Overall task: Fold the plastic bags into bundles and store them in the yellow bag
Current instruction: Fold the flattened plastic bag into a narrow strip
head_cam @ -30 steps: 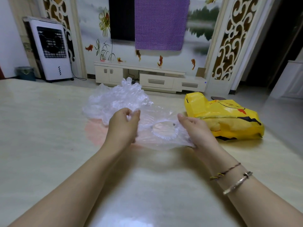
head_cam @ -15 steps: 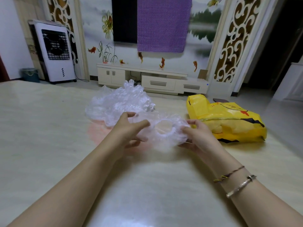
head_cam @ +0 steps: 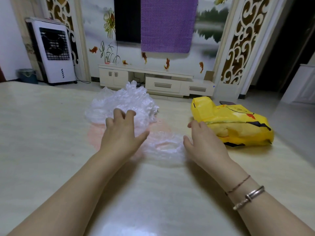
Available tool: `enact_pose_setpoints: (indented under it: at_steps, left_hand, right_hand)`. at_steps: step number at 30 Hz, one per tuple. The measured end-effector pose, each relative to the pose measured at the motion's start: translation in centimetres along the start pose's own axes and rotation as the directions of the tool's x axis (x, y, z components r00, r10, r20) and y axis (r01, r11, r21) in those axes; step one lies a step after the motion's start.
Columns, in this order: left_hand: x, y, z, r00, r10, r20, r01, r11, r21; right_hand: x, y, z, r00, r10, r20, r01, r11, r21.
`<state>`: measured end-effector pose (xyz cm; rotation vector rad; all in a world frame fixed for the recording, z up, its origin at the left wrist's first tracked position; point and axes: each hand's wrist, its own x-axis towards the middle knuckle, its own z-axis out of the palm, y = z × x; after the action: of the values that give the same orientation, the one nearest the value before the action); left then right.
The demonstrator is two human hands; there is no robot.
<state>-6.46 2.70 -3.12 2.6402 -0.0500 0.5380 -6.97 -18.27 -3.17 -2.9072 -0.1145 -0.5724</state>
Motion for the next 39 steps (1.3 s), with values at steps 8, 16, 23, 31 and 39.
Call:
enact_pose_setpoints:
  at_steps: [8,16,23,31,39]
  left_hand:
    - [-0.3,0.1,1.7,0.864,0.408,0.293,-0.365,0.911,-0.193]
    - [0.2,-1.2,1.9,0.754,0.313,0.578,-0.369,0.929,-0.023]
    - [0.0,-0.8,0.9,0.827,0.342,0.446,-0.258,0.936,-0.240]
    - [0.0,-0.1,0.2,0.873,0.392,0.290,-0.243,0.865,-0.438]
    - [-0.2,-0.5,0.2,0.813,0.301,0.498,-0.146,0.934,-0.326]
  right_hand:
    - [-0.3,-0.5,1.3,0.906,-0.262,0.332,0.183,0.951,0.250]
    - [-0.1,1.0,2.2,0.821,-0.214,0.529,0.160,0.976,0.146]
    - [-0.5,0.8,-0.4,0.848,-0.268,0.456,0.134,0.943,0.305]
    - [-0.2,1.6,-2.9,0.854,-0.361,0.374,0.207,0.896,0.392]
    - [-0.5,1.1,-1.9,0.859,-0.298,0.417,0.209,0.947,0.245]
